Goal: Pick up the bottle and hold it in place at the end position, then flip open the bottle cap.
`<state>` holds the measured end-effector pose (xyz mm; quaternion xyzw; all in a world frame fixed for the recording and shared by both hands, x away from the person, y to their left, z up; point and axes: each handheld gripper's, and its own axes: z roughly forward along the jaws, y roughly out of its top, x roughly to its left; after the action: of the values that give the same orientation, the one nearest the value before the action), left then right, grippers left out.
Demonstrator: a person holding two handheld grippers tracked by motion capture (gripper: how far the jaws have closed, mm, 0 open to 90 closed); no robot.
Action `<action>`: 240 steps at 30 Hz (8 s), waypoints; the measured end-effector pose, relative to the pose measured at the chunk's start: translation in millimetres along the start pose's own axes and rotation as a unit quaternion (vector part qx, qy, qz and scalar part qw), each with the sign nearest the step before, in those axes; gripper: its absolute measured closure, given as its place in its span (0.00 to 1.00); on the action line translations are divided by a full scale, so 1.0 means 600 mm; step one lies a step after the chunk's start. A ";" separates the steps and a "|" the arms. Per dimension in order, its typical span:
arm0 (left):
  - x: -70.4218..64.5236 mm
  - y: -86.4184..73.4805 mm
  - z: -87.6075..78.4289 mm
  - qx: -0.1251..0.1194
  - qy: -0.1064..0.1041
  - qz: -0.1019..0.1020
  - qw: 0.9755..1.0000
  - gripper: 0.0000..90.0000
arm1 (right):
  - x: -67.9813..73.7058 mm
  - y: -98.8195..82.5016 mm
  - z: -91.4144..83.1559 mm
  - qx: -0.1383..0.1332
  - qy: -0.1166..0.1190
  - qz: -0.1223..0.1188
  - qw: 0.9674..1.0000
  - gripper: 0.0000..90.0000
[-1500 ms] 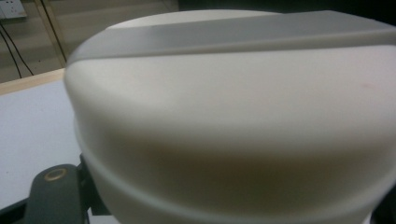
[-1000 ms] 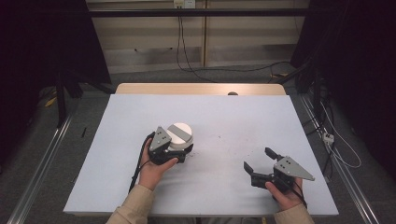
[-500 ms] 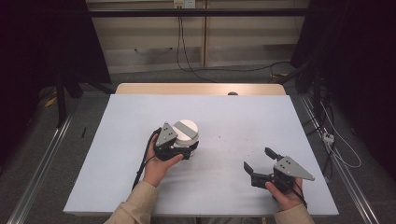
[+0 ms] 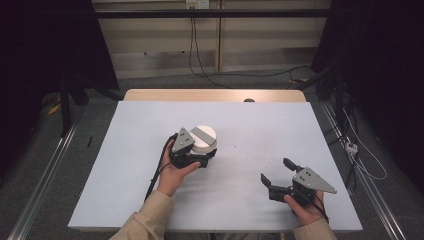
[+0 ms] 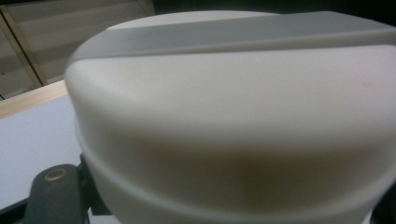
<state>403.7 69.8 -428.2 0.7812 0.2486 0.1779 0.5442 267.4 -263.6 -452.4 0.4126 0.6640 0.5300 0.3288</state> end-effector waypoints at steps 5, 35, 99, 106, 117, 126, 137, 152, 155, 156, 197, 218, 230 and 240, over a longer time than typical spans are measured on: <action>0.003 0.005 0.006 0.002 -0.001 -0.001 1.000 0.20 | 0.000 0.000 0.000 0.000 0.002 -0.001 1.000 0.07; 0.015 0.024 0.047 0.004 -0.005 -0.005 1.000 0.20 | 0.001 -0.001 0.001 0.000 0.007 -0.002 1.000 0.08; 0.040 0.012 0.092 0.003 -0.007 -0.006 1.000 0.20 | -0.002 -0.003 0.000 0.003 0.006 -0.001 1.000 0.08; 0.040 0.012 0.092 0.003 -0.008 -0.006 1.000 0.20 | 0.000 -0.003 0.000 0.004 0.006 -0.002 1.000 0.08; 0.043 0.015 0.091 0.005 -0.002 -0.004 1.000 0.20 | 0.000 -0.003 0.000 0.004 0.003 -0.002 1.000 0.08; 0.044 0.013 0.096 0.011 -0.001 0.000 1.000 0.20 | -0.001 -0.003 0.000 0.004 0.002 -0.001 1.000 0.08; 0.044 0.021 0.109 0.007 0.006 0.001 1.000 0.21 | -0.001 -0.003 0.001 0.003 0.004 -0.003 1.000 0.08; 0.046 0.011 0.127 0.001 0.008 -0.003 1.000 0.20 | -0.001 -0.003 0.003 0.004 0.006 -0.004 1.000 0.08; 0.045 0.008 0.129 0.005 0.006 0.001 1.000 0.20 | -0.002 -0.003 0.004 0.004 0.007 -0.005 1.000 0.08; 0.045 0.007 0.130 0.006 0.007 0.001 1.000 0.20 | -0.002 -0.004 0.004 0.005 0.007 -0.005 1.000 0.08; 0.055 -0.008 0.124 0.022 -0.018 -0.020 0.999 0.20 | 0.029 0.034 0.105 0.063 0.043 0.002 0.997 0.08; 0.053 -0.007 0.125 0.025 -0.011 -0.016 0.999 0.20 | 0.046 0.069 0.163 0.072 0.056 0.007 0.996 0.17; 0.053 -0.006 0.124 0.027 -0.011 -0.016 0.999 0.20 | 0.052 0.098 0.188 0.071 0.064 0.013 0.995 0.45; 0.053 -0.006 0.125 0.026 -0.011 -0.015 0.999 0.20 | 0.047 0.111 0.205 0.069 0.064 0.019 0.995 0.89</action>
<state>469.8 32.3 -457.2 0.7930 0.2594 0.1547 0.5291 375.7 -178.5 -415.0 0.4120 0.7109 0.5143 0.2458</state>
